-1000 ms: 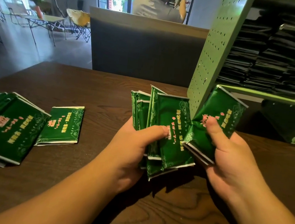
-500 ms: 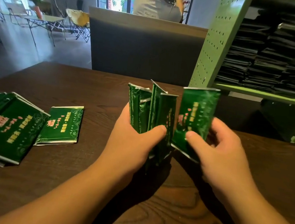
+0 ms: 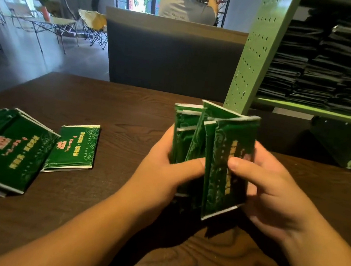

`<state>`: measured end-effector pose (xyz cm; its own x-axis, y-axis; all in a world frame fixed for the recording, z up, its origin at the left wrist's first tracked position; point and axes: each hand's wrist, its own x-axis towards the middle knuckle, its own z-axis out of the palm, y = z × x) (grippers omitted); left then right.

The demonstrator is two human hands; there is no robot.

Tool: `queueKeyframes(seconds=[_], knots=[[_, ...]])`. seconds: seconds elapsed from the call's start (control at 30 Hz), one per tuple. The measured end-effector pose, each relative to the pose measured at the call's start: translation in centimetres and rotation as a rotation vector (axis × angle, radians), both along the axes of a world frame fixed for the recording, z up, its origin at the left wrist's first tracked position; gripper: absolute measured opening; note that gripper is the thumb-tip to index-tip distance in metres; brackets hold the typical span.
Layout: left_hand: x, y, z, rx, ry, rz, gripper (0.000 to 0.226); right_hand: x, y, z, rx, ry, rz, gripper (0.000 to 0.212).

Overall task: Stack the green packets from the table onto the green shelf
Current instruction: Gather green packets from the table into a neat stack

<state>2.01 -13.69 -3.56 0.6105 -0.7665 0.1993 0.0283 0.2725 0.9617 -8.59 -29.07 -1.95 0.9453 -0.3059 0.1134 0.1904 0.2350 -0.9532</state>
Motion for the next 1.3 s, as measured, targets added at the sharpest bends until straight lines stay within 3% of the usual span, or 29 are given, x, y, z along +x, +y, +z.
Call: queueKeyframes(seconds=[0.1, 0.27, 0.33, 0.5, 0.57, 0.83, 1.07, 1.3], knots=[[0.0, 0.0, 0.1, -0.011, -0.121, 0.042, 0.080, -0.3, -0.3, -0.4, -0.094, 0.016, 0.046, 0.036], [0.0, -0.1, -0.1, -0.080, -0.250, 0.129, 0.074, -0.3, 0.2, 0.2, -0.469, 0.051, -0.242, 0.035], [0.3, 0.0, -0.2, -0.073, -0.227, 0.102, 0.080, -0.3, 0.9, 0.3, -0.495, 0.027, -0.264, 0.035], [0.2, -0.5, -1.4, 0.086, -0.227, 0.027, 0.084, 0.1, 1.3, -0.8, -0.306, 0.078, -0.120, 0.073], [0.1, -0.8, -1.5, 0.102, -0.189, 0.029, 0.084, 0.2, 1.1, -0.9, -0.354, 0.099, -0.152, 0.082], [-0.4, -1.0, -1.6, 0.159, -0.236, 0.038, 0.092, 0.6, 1.2, -1.0, -0.511, 0.217, -0.186, 0.082], [0.6, -0.8, -1.6, 0.182, -0.323, 0.146, 0.075, 0.1, 0.9, -0.4, -0.625, 0.100, -0.319, 0.074], [1.0, -0.9, -1.8, 0.270, -0.328, 0.091, 0.078, 0.5, -0.1, -0.8, -0.640, 0.195, -0.237, 0.089]])
